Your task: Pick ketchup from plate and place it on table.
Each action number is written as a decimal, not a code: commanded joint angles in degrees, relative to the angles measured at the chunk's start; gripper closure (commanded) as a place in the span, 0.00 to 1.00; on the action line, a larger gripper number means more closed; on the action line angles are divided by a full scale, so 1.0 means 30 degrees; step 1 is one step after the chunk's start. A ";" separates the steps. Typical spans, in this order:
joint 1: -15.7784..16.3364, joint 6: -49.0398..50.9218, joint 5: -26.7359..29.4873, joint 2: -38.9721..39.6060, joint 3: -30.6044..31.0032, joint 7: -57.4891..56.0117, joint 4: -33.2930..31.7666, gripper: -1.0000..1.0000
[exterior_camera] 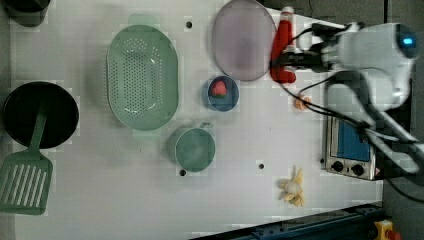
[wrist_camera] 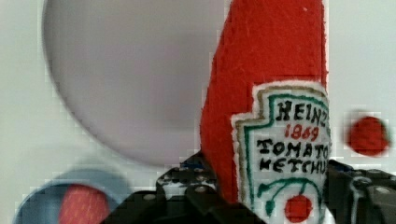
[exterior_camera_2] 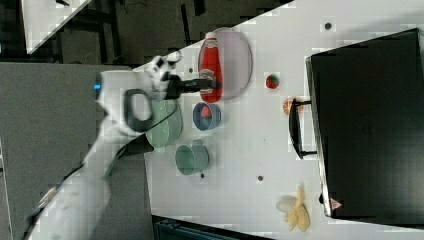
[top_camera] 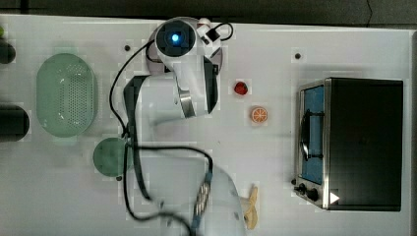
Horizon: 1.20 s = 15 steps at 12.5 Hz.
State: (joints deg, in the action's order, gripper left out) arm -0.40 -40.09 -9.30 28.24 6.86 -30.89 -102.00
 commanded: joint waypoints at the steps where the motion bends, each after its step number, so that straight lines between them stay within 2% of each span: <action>1: -0.1023 0.2675 0.0405 -0.3896 -0.0343 0.0429 0.0407 0.39; 5: -0.1892 0.6418 0.2948 -0.6905 -0.1049 0.0426 -0.1440 0.39; 8: -0.2173 0.6668 0.3109 -0.8479 -0.1758 0.0428 -0.3958 0.39; 12: -0.2190 0.3674 0.3111 -1.0065 -0.1964 0.1003 -0.7822 0.39; 15: -0.2037 0.0533 0.3116 -0.9815 -0.1811 0.1006 -1.0311 0.39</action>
State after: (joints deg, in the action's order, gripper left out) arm -7.33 -36.76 -0.35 0.33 1.31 -30.35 -134.06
